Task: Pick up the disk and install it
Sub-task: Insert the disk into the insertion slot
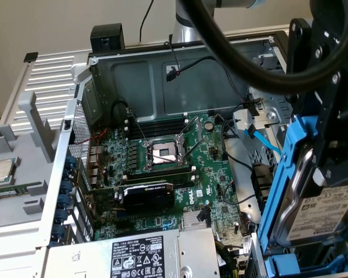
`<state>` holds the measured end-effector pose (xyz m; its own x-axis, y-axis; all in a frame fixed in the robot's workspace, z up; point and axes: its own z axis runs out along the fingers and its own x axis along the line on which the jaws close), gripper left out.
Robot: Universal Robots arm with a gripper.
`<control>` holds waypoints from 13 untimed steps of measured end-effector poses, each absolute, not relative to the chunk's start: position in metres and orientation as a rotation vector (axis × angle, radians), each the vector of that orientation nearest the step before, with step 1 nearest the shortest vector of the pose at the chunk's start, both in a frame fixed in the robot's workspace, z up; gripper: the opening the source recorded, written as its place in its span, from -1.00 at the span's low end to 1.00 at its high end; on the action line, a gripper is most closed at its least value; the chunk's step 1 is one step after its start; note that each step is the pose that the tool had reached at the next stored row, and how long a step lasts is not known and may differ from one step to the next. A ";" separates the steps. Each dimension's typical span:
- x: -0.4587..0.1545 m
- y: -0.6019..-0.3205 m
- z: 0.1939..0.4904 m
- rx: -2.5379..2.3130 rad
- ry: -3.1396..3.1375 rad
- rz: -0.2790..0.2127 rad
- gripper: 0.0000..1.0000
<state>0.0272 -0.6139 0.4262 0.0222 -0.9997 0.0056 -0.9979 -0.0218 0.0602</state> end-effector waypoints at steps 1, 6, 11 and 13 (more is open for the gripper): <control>0.027 -0.614 0.426 2.212 -2.164 -0.059 -0.26; 0.027 -0.614 0.426 2.212 -2.164 -0.059 -0.26; 0.027 -0.614 0.425 2.212 -2.164 -0.059 -0.26; 0.027 -0.614 0.424 2.212 -2.164 -0.060 -0.26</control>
